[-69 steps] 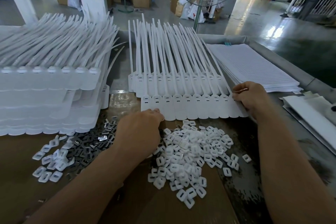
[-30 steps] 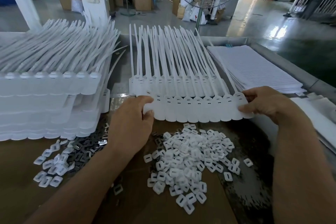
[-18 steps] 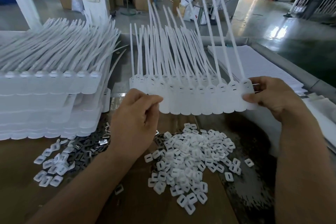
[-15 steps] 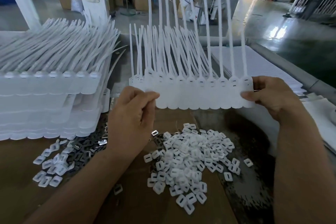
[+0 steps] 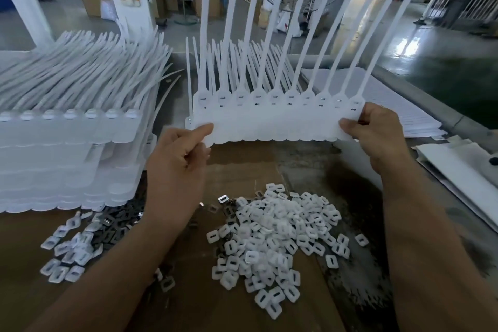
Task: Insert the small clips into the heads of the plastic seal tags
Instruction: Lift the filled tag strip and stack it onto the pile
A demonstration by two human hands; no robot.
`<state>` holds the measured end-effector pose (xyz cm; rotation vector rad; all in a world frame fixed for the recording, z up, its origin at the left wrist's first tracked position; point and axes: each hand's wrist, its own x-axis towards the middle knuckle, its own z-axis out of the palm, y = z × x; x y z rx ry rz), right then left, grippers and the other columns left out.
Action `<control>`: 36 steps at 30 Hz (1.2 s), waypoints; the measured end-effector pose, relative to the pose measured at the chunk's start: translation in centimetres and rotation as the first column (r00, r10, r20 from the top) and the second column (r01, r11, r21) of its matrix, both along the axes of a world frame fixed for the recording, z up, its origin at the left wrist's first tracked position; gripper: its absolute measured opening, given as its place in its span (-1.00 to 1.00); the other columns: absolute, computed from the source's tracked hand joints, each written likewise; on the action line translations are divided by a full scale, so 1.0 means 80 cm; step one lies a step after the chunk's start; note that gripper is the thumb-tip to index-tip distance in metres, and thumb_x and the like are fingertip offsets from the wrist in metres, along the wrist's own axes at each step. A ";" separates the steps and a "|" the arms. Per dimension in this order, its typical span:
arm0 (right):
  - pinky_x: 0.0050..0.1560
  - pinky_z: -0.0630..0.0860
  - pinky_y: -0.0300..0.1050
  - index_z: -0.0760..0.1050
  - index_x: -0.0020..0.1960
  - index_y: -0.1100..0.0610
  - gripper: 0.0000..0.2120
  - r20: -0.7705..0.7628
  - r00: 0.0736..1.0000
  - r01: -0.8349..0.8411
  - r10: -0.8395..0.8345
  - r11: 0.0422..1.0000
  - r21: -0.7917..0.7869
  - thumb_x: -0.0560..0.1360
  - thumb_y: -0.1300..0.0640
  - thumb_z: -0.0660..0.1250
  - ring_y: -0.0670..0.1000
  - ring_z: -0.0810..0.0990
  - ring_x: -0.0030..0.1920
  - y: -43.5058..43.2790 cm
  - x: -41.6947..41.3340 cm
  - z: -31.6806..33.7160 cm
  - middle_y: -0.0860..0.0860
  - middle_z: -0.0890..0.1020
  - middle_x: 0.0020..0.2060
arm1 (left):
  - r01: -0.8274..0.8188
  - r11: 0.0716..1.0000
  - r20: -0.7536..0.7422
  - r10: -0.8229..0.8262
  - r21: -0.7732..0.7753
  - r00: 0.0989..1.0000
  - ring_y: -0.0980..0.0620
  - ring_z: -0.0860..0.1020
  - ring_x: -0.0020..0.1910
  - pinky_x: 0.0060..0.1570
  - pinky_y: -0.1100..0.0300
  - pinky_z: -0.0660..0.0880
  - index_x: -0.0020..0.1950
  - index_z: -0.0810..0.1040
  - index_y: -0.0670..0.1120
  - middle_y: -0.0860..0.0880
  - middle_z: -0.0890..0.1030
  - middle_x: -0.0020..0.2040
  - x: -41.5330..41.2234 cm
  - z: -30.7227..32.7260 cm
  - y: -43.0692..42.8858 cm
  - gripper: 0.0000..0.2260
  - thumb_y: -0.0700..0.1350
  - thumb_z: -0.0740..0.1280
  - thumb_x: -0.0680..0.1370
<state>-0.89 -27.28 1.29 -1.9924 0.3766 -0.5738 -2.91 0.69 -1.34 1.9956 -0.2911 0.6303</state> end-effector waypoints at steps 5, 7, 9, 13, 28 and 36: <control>0.10 0.50 0.16 0.52 0.06 0.21 -0.84 -0.030 0.999 0.026 -0.028 0.998 -0.060 0.48 0.26 0.31 0.16 0.57 0.01 0.006 0.011 -0.009 0.16 0.61 0.00 | 0.011 0.997 -0.103 -0.019 -0.073 0.994 0.41 0.49 -0.16 -0.15 0.65 0.31 0.20 0.49 0.06 0.15 0.46 -0.09 0.011 -0.004 0.005 -0.62 -0.35 0.21 0.51; 0.12 0.47 0.21 0.50 0.08 0.25 -0.82 -0.055 0.998 0.039 -0.043 0.997 -0.072 0.49 0.25 0.30 0.20 0.55 0.05 0.008 0.016 -0.015 0.17 0.59 0.02 | 0.027 0.995 -0.143 -0.041 -0.100 0.989 0.45 0.47 -0.16 -0.16 0.65 0.32 0.24 0.49 0.01 0.09 0.49 -0.07 0.016 -0.006 0.007 -0.59 -0.39 0.20 0.50; 0.15 0.45 0.16 0.49 0.09 0.29 -0.79 -0.084 0.994 0.063 -0.076 0.987 -0.147 0.50 0.21 0.30 0.21 0.54 0.06 0.009 0.023 -0.021 0.20 0.59 0.04 | 0.034 0.994 -0.193 -0.054 -0.107 0.980 0.43 0.48 -0.13 -0.15 0.63 0.34 0.28 0.46 -0.01 0.02 0.52 -0.01 0.020 -0.009 0.007 -0.58 -0.37 0.21 0.50; 0.07 0.41 -0.10 0.50 0.19 0.21 -0.71 -0.031 0.986 0.156 -0.165 0.971 -0.181 0.49 0.16 0.33 0.11 0.55 0.06 0.015 0.028 -0.033 0.13 0.60 0.06 | 0.083 0.975 -0.370 -0.155 -0.204 0.916 0.21 0.48 0.09 -0.04 0.49 0.30 0.39 0.33 -0.08 0.03 0.52 0.16 0.028 -0.016 0.006 -0.55 -0.34 0.21 0.52; 0.11 0.34 -0.31 0.56 0.15 0.18 -0.76 0.057 0.974 0.227 -0.220 0.956 -0.186 0.52 0.28 0.25 -0.05 0.53 0.04 0.020 0.034 -0.044 0.05 0.61 0.09 | 0.222 0.939 -0.396 -0.315 -0.264 0.863 0.31 0.36 -0.37 -0.43 0.61 0.25 -0.25 0.32 -0.22 0.03 0.36 -0.22 0.034 -0.016 0.009 -0.86 -0.42 0.18 0.45; 0.11 0.33 -0.25 0.47 0.27 0.11 -0.60 0.000 0.999 -0.034 0.034 0.993 -0.116 0.44 0.13 0.40 -0.12 0.45 0.13 0.016 0.032 -0.042 -0.08 0.53 0.14 | 0.135 0.946 -0.433 -0.259 -0.296 0.863 0.29 0.45 0.13 0.00 0.47 0.40 0.42 0.30 -0.04 0.11 0.21 0.45 0.035 -0.024 0.010 -0.48 -0.38 0.20 0.49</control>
